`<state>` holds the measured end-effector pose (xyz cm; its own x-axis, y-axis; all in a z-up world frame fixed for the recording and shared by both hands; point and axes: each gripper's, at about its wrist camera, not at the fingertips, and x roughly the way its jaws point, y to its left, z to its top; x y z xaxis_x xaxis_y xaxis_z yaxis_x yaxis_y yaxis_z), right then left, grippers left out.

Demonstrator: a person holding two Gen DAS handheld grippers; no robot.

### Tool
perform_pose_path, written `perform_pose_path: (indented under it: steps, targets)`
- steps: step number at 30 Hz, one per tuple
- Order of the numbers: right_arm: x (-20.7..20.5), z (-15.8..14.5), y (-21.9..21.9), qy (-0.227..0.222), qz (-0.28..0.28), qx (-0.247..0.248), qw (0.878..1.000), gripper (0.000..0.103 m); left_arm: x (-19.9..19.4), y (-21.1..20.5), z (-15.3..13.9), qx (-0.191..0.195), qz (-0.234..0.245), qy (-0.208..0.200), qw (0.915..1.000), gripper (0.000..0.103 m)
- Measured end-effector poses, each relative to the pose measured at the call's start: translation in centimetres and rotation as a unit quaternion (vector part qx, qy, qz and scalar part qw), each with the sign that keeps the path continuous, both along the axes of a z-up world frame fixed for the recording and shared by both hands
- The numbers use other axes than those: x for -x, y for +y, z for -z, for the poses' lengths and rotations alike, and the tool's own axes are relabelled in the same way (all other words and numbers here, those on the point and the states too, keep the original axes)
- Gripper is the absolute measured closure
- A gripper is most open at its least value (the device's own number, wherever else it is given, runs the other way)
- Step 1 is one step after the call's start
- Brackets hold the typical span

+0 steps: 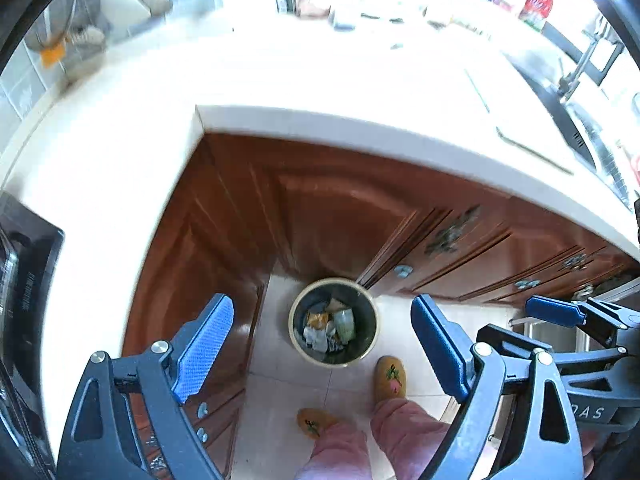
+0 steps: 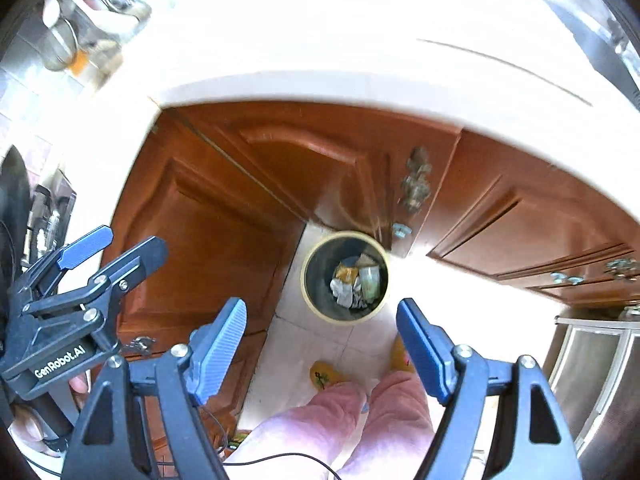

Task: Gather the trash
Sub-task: 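Raise both open tools from the bin back up to the counter, then grasp the white milk carton with the left tool while the right tool grasps the green wrapper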

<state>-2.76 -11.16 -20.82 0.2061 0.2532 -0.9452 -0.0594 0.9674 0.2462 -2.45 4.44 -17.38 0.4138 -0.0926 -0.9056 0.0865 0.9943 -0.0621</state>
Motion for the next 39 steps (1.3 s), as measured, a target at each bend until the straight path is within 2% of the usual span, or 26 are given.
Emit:
perform_pose_path:
  steps: [5,13,16,19,23,26,29,34,35,37,39]
  targets:
    - [0.5,-5.3,-1.3,-0.035,0.020,-0.003,0.999,0.025,0.7,-0.1,-5.4,0.014,0.010,-0.029,0.9994,0.014]
    - [0.4,-12.2,-2.7,-0.104,0.056,-0.003,0.993,0.025,0.5,-0.2,-12.7,0.005,0.022,-0.084,0.9962,0.014]
    - [-0.1,-14.4,-3.2,-0.131,0.063,-0.004,0.989,0.025,-0.5,0.0,-14.5,0.014,0.010,-0.094,0.9954,0.014]
    - [-1.2,-16.5,-3.6,-0.161,0.066,-0.008,0.985,0.025,-1.7,-0.1,-15.3,0.026,-0.002,-0.100,0.9946,0.014]
    - [-4.0,-18.2,-4.5,-0.179,0.060,-0.018,0.982,0.025,-4.3,-0.4,-16.0,0.025,-0.035,-0.110,0.9930,0.014]
    - [-6.9,-18.5,-5.2,-0.186,0.052,-0.029,0.981,0.025,-7.2,-0.8,-16.3,0.019,-0.061,-0.120,0.9907,0.014]
    - [-10.7,-18.2,-5.8,-0.174,0.036,-0.036,0.983,0.025,-10.0,-1.6,-16.3,0.008,-0.078,-0.128,0.9886,0.014]
    - [-17.2,-16.3,-6.6,-0.142,0.010,-0.065,0.988,0.025,-15.3,-3.8,-15.0,-0.019,-0.064,-0.120,0.9905,0.014]
    - [-18.5,-15.8,-6.7,-0.135,0.008,-0.069,0.988,0.026,-16.5,-4.3,-14.5,-0.025,-0.056,-0.117,0.9913,0.015]
    - [-21.0,-14.5,-6.6,-0.123,0.003,-0.077,0.989,0.028,-18.7,-5.1,-13.6,-0.042,-0.043,-0.114,0.9917,0.026]
    - [-23.4,-12.9,-6.2,-0.107,-0.002,-0.081,0.991,0.032,-20.9,-5.5,-12.5,-0.058,-0.040,-0.110,0.9914,0.030]
